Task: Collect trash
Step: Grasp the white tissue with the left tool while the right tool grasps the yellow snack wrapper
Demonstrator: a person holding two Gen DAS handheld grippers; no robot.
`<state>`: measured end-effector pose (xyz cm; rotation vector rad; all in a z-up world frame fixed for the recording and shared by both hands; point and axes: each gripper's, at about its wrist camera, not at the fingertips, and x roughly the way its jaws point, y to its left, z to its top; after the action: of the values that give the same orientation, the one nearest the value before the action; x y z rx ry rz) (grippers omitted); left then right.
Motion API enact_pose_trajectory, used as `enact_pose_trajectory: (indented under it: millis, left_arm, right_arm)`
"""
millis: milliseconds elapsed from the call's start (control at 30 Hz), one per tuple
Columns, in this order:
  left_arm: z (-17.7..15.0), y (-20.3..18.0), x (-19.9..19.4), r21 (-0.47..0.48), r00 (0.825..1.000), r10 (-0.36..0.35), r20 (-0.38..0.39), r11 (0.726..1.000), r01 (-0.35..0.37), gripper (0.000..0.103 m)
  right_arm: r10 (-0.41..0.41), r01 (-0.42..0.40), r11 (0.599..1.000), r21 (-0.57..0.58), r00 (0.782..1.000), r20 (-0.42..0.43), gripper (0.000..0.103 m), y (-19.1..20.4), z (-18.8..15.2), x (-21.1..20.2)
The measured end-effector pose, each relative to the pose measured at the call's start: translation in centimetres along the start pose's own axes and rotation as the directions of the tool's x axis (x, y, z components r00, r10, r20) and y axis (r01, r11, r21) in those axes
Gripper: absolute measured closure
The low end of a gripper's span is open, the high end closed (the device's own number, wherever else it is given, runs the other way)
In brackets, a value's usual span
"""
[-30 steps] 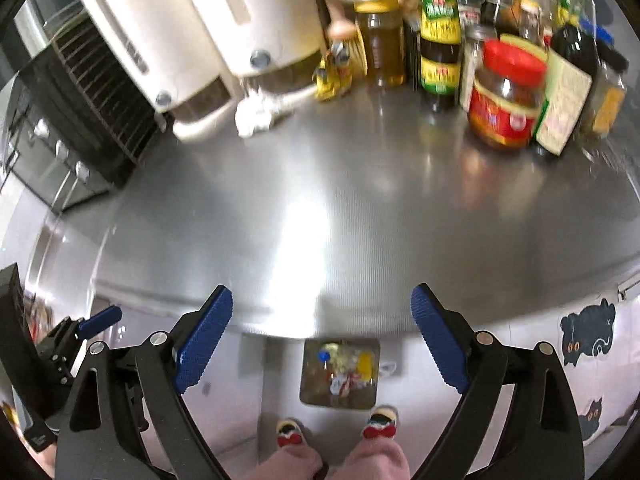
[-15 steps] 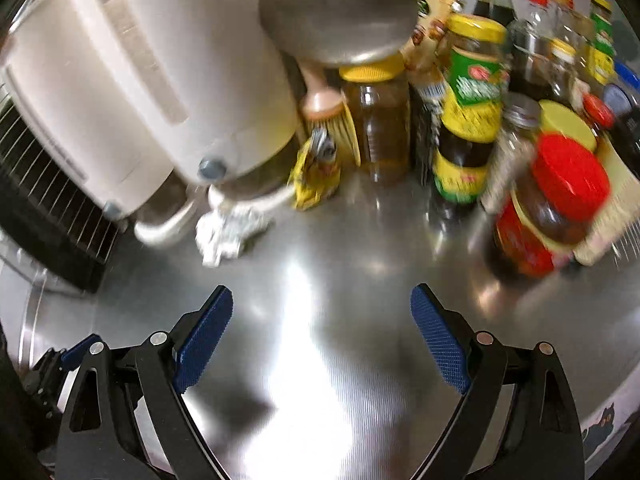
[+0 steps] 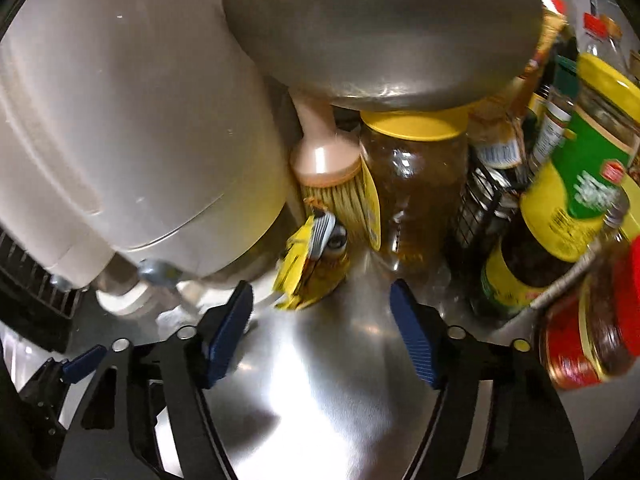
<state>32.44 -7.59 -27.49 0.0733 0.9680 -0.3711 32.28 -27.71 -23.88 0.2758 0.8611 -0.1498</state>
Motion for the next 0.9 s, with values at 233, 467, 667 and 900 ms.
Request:
enact_pose_trajectory:
  millis: [233, 467, 667, 900]
  left_arm:
    - [1.2, -0.1, 2.7, 0.002, 1.000, -0.009, -0.024, 1.000, 0.009, 0.013]
    - [1.8, -0.2, 4.8, -0.002, 0.998, -0.032, -0.049, 0.999, 0.032, 0.044]
    - [2.5, -0.4, 5.3, 0.015, 0.996, -0.054, -0.065, 0.998, 0.055, 0.087]
    - [1.8, -1.3, 4.2, 0.036, 0.996, -0.053, -0.070, 0.998, 0.056, 0.099]
  right_arm:
    - [0.001, -0.001, 1.000, 0.005, 1.000, -0.007, 0.048, -0.3, 1.0, 1.8]
    - [0.002, -0.002, 1.000, -0.016, 0.999, -0.037, 0.081, -0.3, 1.5, 3.6]
    - [0.010, -0.011, 0.999, -0.032, 0.999, -0.047, 0.095, -0.7, 1.2, 3.8]
    - [0.012, -0.015, 0.998, -0.058, 0.998, -0.057, 0.096, -0.9, -0.5, 2.0]
